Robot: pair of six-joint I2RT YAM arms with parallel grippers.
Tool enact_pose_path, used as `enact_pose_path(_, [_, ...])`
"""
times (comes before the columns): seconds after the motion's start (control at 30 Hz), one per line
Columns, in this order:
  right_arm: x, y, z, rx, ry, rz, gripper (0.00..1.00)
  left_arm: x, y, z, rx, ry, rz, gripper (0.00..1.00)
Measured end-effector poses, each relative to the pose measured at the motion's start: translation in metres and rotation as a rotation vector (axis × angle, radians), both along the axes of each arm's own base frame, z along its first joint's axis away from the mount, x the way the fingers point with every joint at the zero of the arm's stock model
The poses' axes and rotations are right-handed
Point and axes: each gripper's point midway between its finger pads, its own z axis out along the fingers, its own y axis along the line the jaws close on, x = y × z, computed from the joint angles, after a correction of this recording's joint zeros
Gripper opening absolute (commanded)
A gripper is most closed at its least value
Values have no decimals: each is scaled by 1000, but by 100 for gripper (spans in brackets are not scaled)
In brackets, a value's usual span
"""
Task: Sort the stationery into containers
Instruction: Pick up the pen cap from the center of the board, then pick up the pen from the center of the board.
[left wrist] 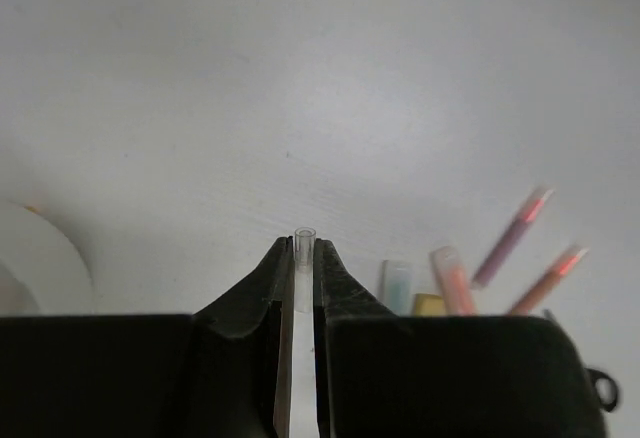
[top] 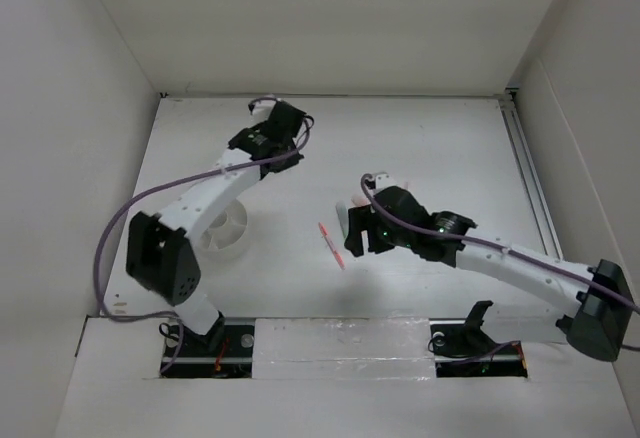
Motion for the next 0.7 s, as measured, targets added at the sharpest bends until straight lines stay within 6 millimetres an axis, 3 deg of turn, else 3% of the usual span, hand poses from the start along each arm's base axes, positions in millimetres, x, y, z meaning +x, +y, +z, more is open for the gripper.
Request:
enact_pose_path(0.13, [-7,23,-28,-82,34,41,66,0,36,93,-84,-203,65,0])
enact_pose_path(0.2, [-6,32,-38,-114,42,46,66,-1,68,122,-98,-269,113,0])
enact_pose_path(0.27, [-2,43,-48,-145,45,51,66,-3,98,136,-89,-302,155,0])
enact_pose_path(0.33, [2,52,-55,-171,45,55,66,-5,123,142,-68,-316,181,0])
enact_pose_path(0.4, [7,59,-64,-196,45,56,66,-11,133,139,-43,-315,172,0])
enact_pose_path(0.7, [23,79,-106,-305,70,60,66,-39,127,107,-40,-287,57,0])
